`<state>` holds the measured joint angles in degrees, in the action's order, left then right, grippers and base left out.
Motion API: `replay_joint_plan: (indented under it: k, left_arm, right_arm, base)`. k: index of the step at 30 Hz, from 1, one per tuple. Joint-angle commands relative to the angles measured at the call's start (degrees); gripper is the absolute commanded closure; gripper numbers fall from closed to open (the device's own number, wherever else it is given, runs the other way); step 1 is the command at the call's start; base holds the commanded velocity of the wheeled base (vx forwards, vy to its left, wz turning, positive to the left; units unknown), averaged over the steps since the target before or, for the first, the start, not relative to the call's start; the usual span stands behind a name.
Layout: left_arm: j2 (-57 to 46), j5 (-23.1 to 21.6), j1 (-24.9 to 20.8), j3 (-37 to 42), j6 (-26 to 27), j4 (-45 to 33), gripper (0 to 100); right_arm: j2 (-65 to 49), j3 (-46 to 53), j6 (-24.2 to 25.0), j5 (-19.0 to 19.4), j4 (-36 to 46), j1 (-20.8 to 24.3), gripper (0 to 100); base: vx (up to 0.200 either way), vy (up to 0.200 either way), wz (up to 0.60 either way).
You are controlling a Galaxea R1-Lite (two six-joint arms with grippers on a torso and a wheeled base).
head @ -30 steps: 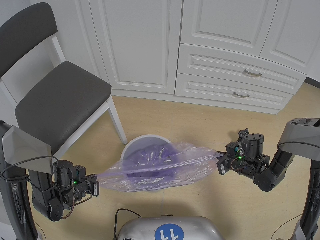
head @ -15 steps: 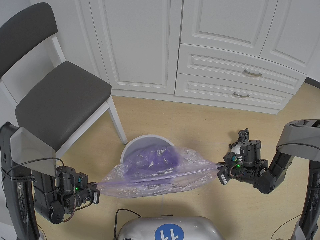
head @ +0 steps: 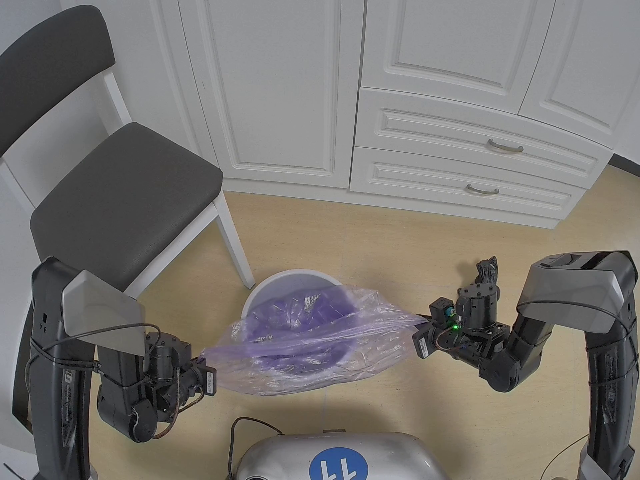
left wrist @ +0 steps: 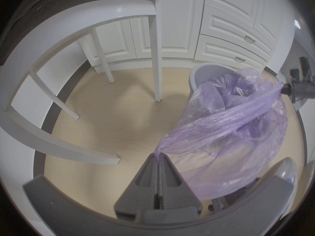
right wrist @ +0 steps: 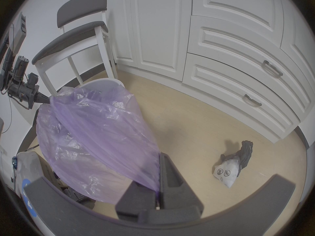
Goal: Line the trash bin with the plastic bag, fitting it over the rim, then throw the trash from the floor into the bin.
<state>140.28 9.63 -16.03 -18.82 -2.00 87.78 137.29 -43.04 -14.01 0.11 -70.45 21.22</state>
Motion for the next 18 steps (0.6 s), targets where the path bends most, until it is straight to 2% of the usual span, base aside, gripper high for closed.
replay_joint_plan:
  k: [1, 9, 10, 12, 15, 16, 18]
  left_arm:
    - [1.1, 1.4, -1.5, -2.0, -1.6, 0.1, 100]
    - [-1.2, 1.9, -1.7, -2.1, -2.4, 0.1, 100]
    - [-1.3, 1.9, -1.9, -2.0, -2.4, 0.1, 100]
    - [-1.4, 1.8, -1.9, -2.0, -2.4, 0.2, 100]
    - [-1.6, 1.9, -1.9, -2.1, -2.4, 0.2, 100]
    - [-1.6, 1.9, -1.9, -2.1, -2.4, 0.2, 100]
    - [-2.0, 1.8, -1.9, -2.0, -2.4, 0.2, 100]
  right_arm:
    - [2.1, -0.2, 0.0, 0.3, -1.1, -0.1, 100]
    - [2.0, 0.6, -0.2, 0.7, -3.7, -0.3, 100]
    - [1.8, 0.7, -0.2, 0.9, -4.0, -0.3, 0]
    - [1.8, 0.8, -0.2, 1.0, -4.3, -0.4, 0]
    - [0.3, 2.4, -0.1, 4.1, -6.5, -1.4, 0]
    - [0.3, 2.4, -0.1, 4.1, -6.5, -1.4, 0]
    - [-2.6, 5.2, 0.1, 12.0, -6.7, -3.3, 0]
  base:
    - [0.000, 0.000, 0.00]
    - [0.000, 0.000, 0.00]
    - [0.000, 0.000, 0.00]
    - [0.000, 0.000, 0.00]
    - [0.000, 0.000, 0.00]
    - [0.000, 0.000, 0.00]
    - [0.000, 0.000, 0.00]
